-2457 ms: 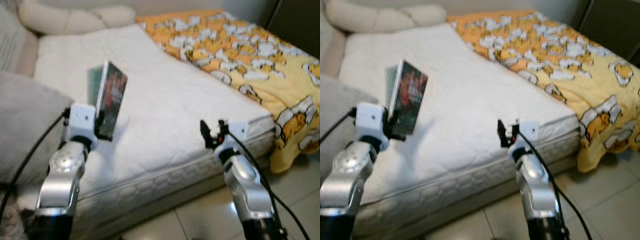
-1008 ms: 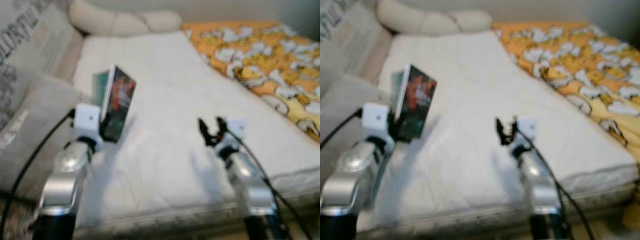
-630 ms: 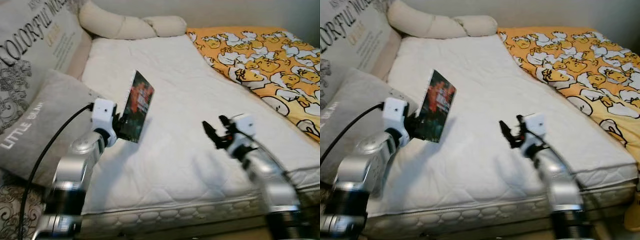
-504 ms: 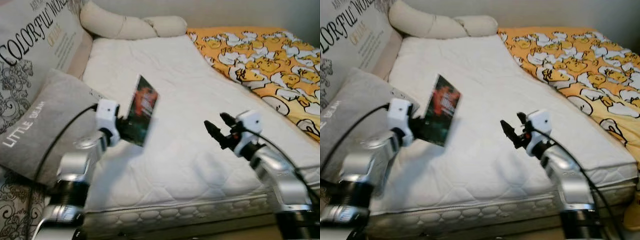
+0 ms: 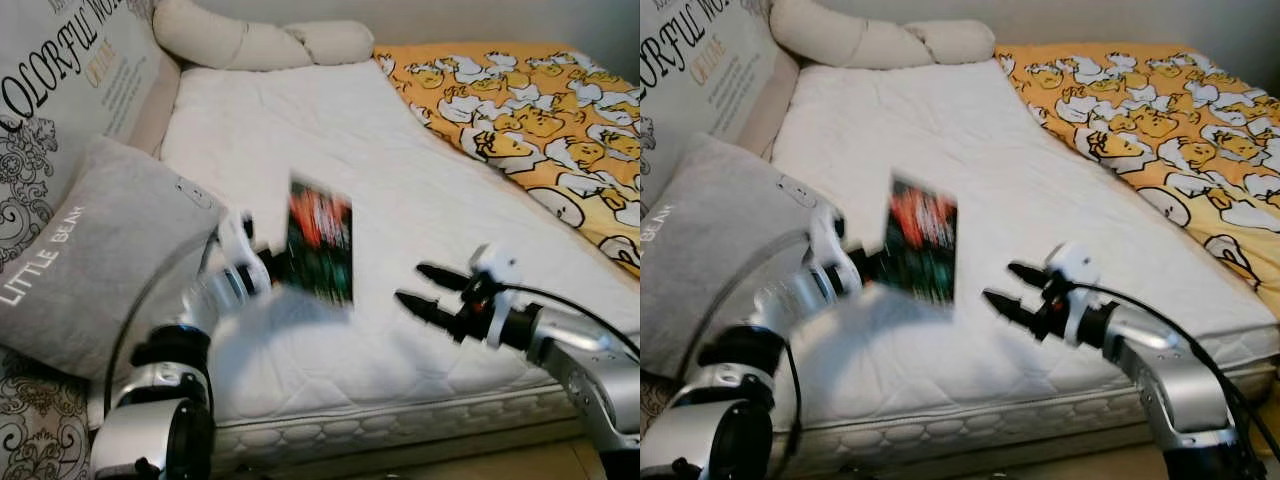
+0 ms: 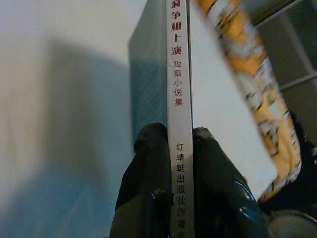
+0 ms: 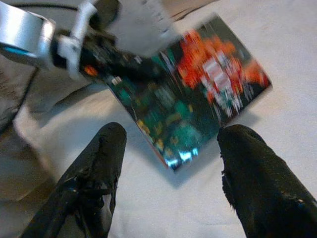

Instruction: Clean up the room

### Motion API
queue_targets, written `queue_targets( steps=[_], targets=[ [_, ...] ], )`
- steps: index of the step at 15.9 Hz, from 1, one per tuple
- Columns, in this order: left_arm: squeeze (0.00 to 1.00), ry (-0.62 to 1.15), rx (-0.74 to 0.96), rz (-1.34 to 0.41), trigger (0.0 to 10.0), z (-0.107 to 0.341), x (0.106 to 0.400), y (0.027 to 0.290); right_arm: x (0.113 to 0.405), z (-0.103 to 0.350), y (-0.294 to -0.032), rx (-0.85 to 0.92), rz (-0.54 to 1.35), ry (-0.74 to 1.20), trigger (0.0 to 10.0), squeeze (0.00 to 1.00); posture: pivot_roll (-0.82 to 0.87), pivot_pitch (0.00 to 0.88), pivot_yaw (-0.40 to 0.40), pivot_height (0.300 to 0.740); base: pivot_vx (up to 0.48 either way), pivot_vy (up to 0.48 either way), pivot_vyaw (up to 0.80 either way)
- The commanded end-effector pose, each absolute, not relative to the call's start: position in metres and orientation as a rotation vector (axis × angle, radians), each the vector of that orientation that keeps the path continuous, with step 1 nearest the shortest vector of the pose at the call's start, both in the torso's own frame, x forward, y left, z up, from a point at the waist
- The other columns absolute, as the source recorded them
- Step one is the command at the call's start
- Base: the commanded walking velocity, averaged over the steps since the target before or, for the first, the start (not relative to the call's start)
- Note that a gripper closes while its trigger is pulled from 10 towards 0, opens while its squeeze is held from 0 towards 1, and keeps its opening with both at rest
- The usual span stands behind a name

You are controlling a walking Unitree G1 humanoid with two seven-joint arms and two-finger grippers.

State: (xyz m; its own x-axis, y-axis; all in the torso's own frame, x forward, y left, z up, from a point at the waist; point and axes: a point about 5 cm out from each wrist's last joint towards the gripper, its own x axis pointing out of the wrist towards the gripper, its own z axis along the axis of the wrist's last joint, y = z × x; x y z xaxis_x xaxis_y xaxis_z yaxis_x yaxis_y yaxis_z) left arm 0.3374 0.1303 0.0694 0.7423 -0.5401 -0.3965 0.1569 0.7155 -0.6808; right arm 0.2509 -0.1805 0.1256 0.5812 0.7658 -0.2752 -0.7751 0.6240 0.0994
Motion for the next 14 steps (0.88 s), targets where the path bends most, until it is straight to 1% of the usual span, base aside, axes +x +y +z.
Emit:
queue_targets(
  steps=[1, 4, 6, 11, 12, 13, 14],
  targets=[
    [0.0, 0.614, -0.62, -0.397, 10.0, 0.068, 0.34, 0.13, 0.246, 0.128, -0.179, -0.034, 0.94, 0.331, 10.0, 0.0, -0.17, 0.0, 0.017, 0.74, 0.0, 0.0, 0.0],
    [0.0, 0.656, -0.488, -0.312, 10.0, 0.048, 0.335, 0.137, 0.241, 0.126, -0.178, -0.045, 0.955, 0.374, 10.0, 0.0, -0.18, 0.003, 0.02, 0.74, 0.0, 0.0, 0.0],
    [0.0, 0.665, -0.427, -0.221, 10.0, 0.045, 0.338, 0.147, 0.24, 0.124, -0.176, -0.062, 0.962, 0.397, 10.0, 0.0, -0.19, 0.008, 0.024, 0.74, 0.0, 0.0, 0.0],
    [0.0, 0.704, -0.35, -0.136, 10.0, 0.034, 0.332, 0.163, 0.239, 0.122, -0.17, -0.071, 0.986, 0.416, 10.0, 0.0, -0.17, 0.005, 0.022, 0.74, 0.0, 0.0, 0.0],
    [0.37, 0.712, -0.367, -0.117, 10.0, 0.033, 0.331, 0.165, 0.239, 0.122, -0.168, -0.075, 0.991, 0.42, 10.0, 0.0, -0.17, 0.004, 0.02, 0.74, 0.0, 0.0, 0.0],
    [0.83, 0.717, -0.39, -0.098, 10.0, 0.033, 0.331, 0.166, 0.24, 0.12, -0.166, -0.079, 0.999, 0.425, 10.0, 0.0, -0.17, 0.004, 0.017, 0.74, 0.0, 0.0, 0.0],
    [1.0, 0.722, -0.394, -0.082, 10.0, 0.032, 0.33, 0.167, 0.24, 0.12, -0.165, -0.08, 1.006, 0.427, 10.0, 0.0, -0.16, 0.001, 0.011, 0.74, 0.0, 0.0, 0.0]
  ],
)
